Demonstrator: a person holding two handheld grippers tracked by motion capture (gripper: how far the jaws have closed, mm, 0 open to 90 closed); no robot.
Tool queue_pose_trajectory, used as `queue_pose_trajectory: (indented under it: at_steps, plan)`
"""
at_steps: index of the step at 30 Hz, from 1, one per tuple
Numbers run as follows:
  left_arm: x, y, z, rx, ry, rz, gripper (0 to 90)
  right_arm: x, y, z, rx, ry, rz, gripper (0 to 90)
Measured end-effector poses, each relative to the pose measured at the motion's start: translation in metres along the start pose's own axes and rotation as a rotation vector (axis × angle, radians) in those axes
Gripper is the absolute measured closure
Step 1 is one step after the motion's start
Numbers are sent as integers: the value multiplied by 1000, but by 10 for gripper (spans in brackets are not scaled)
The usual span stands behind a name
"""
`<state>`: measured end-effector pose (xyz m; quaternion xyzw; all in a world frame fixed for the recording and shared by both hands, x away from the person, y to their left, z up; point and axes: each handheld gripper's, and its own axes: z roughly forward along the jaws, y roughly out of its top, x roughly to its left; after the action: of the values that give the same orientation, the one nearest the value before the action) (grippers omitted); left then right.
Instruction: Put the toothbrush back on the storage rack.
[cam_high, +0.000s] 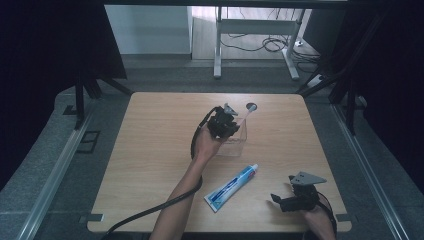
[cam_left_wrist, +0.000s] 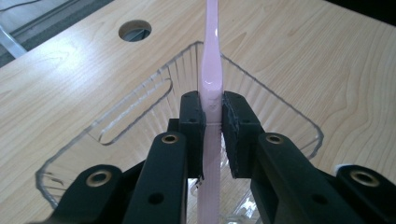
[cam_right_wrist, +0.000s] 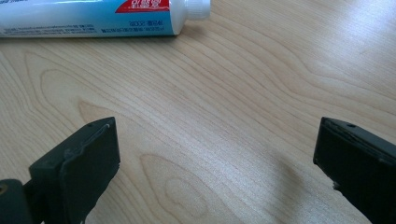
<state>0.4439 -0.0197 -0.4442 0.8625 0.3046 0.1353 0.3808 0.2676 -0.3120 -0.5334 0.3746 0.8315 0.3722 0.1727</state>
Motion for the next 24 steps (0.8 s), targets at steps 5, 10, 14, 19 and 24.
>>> queue_pose_trajectory:
  at_steps: [5,10,14,19,24]
  plan:
    - [-2,-3,4,13,3,4,788,0,0,0,1,1,1,4]
    - [-3,-5,8,35,8,15,788,0,0,0,1,4,0,5]
    - [-3,-4,9,53,15,24,788,0,0,1,1,4,-2,6]
    - [-3,-4,9,66,11,26,873,0,0,1,3,6,-4,6]
    - [-3,-4,10,74,8,20,878,0,0,1,3,6,-2,6]
